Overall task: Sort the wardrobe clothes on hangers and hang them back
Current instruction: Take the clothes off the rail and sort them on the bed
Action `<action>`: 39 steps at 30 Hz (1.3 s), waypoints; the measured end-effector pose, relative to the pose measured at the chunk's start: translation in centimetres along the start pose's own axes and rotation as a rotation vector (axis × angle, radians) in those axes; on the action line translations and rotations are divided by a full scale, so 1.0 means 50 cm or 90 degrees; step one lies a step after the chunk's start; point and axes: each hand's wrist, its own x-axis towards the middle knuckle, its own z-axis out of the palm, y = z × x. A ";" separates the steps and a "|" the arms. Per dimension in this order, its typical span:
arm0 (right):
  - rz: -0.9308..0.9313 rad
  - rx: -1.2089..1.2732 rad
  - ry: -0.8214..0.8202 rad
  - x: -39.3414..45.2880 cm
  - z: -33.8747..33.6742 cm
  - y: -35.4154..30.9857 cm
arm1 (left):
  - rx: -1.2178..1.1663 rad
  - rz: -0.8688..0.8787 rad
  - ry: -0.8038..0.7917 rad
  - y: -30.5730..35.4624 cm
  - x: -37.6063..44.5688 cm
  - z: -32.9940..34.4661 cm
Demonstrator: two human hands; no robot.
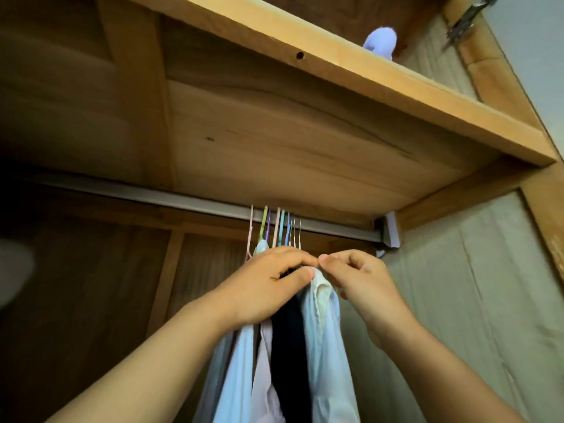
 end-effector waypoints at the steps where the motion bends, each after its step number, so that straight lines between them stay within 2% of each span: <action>1: 0.005 0.004 -0.005 0.002 0.006 0.004 | -0.029 0.003 0.032 -0.006 -0.003 0.006; 5: 0.003 0.011 -0.031 0.005 0.028 0.013 | -0.143 -0.023 0.138 -0.031 -0.012 0.025; 11: 0.044 -0.016 -0.094 0.011 0.049 0.017 | -0.257 -0.082 0.191 -0.051 -0.030 0.033; 15: 0.061 -0.039 -0.110 0.022 0.051 0.019 | -0.282 -0.108 0.182 -0.062 -0.039 0.038; 23: 0.164 0.033 -0.177 0.026 0.059 0.062 | -0.275 -0.114 0.062 -0.071 -0.040 0.064; 27: 0.170 0.068 -0.222 0.031 0.069 0.075 | -0.254 -0.118 0.063 -0.075 -0.041 0.069; 33: 0.219 0.154 -0.181 0.060 0.082 0.109 | -0.242 -0.104 0.086 -0.092 -0.043 0.074; 39: 0.188 0.167 -0.175 0.069 0.062 0.101 | -0.289 -0.094 0.113 -0.096 -0.039 0.075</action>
